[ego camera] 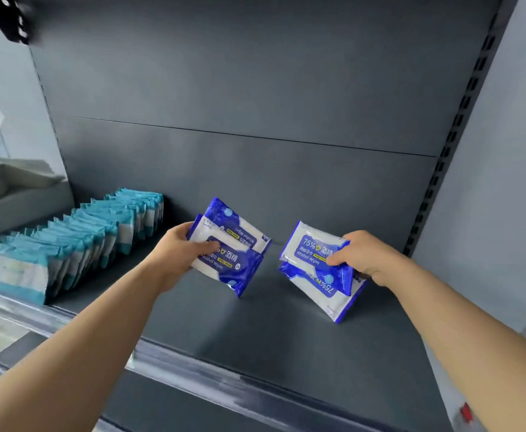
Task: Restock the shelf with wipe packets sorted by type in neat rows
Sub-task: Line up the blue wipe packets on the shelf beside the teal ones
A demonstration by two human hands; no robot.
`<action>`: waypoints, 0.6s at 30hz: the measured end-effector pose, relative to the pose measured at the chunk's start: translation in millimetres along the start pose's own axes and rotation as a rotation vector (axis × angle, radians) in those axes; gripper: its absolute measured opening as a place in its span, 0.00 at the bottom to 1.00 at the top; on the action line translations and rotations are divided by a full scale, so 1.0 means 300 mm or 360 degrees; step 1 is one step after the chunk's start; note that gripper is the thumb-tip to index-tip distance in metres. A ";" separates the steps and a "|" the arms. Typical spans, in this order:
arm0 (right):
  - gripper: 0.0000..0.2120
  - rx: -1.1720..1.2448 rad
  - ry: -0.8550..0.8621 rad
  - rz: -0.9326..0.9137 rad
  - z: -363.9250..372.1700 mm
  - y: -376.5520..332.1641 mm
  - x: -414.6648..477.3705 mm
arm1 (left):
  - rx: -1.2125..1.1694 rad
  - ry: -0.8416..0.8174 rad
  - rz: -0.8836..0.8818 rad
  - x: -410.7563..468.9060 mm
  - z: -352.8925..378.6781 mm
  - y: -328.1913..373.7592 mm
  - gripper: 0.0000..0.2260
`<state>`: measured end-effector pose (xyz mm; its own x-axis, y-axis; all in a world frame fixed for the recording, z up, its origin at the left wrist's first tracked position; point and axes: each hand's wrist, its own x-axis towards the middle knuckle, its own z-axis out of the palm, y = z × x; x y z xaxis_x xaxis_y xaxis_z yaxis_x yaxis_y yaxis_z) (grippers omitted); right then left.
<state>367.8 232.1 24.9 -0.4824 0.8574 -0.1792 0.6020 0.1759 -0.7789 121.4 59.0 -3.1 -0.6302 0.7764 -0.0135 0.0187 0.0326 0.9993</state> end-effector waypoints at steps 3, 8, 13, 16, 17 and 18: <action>0.07 -0.0124 -0.0047 0.0070 0.018 0.042 0.021 | -0.0074 -0.0109 -0.0014 0.079 -0.007 -0.014 0.16; 0.13 -0.0359 -0.0079 0.0148 0.006 0.060 0.010 | -0.0233 -0.0366 -0.0048 0.174 0.001 -0.024 0.15; 0.26 -0.0564 0.0215 -0.0147 0.044 -0.010 -0.003 | -0.0283 -0.0722 -0.0092 0.224 0.009 -0.016 0.16; 0.25 -0.0093 0.0132 -0.0283 0.111 -0.096 -0.001 | -0.0211 -0.0916 -0.0079 0.237 0.012 -0.015 0.12; 0.23 -0.0014 0.0070 -0.0248 0.135 -0.119 0.004 | -0.0179 -0.0941 -0.0076 0.242 0.013 -0.017 0.12; 0.20 -0.0013 0.0044 -0.0235 0.156 -0.138 0.009 | -0.0133 -0.0952 -0.0068 0.249 0.012 -0.016 0.12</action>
<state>311.8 204.7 28.4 -0.5486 0.8348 -0.0463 0.5309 0.3050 -0.7906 77.2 119.1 -9.2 -0.0830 0.9954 -0.0469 -0.0732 0.0408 0.9965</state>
